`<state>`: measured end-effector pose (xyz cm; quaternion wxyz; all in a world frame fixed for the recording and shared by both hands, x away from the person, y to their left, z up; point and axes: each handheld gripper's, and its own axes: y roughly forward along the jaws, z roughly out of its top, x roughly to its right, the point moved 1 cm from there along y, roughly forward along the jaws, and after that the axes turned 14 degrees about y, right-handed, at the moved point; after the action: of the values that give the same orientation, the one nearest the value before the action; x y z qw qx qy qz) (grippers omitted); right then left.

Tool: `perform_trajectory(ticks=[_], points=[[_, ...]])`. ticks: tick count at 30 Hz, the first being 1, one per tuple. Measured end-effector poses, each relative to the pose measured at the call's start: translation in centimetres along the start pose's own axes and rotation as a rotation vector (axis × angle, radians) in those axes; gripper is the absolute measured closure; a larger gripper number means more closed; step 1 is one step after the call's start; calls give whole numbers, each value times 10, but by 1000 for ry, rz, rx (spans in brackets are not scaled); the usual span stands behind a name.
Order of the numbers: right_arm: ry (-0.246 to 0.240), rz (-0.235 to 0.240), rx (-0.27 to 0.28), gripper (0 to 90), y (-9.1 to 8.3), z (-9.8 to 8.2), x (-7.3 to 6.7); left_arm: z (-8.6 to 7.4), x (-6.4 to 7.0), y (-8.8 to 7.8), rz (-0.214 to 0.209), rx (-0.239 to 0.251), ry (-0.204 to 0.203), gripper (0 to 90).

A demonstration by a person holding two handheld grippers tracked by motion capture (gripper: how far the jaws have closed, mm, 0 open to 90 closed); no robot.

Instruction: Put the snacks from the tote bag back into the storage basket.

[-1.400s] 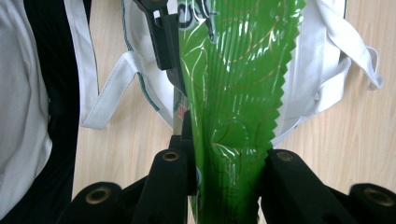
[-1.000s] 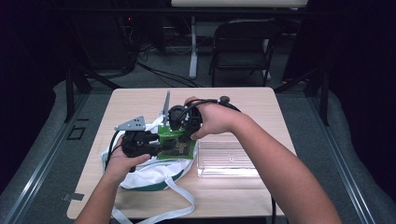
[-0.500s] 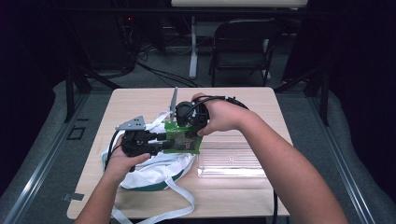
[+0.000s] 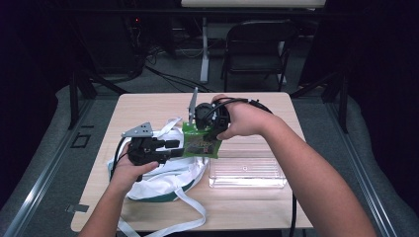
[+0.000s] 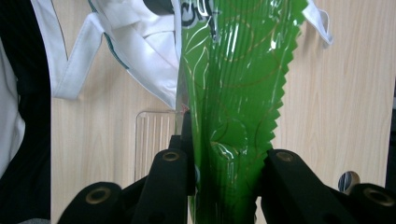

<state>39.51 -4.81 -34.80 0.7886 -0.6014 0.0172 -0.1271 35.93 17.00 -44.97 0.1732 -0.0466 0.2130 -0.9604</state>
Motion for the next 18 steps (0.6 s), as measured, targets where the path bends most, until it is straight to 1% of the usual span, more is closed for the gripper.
perform_trajectory(ticks=[6,8,14,16,18], points=[[19,-8,5,761,-4,-7,4,0,-1,-1,3,0,-1,576],[22,-11,7,761,-5,-10,5,-1,-1,-1,3,-4,-7,576],[29,-24,-4,761,-9,-17,8,-1,-2,-1,3,-2,-8,576],[39,-25,3,761,-9,-19,9,-1,-2,-1,3,-3,-7,577],[42,-28,-1,761,-9,-21,10,-2,-3,-1,7,-1,-10,576]])
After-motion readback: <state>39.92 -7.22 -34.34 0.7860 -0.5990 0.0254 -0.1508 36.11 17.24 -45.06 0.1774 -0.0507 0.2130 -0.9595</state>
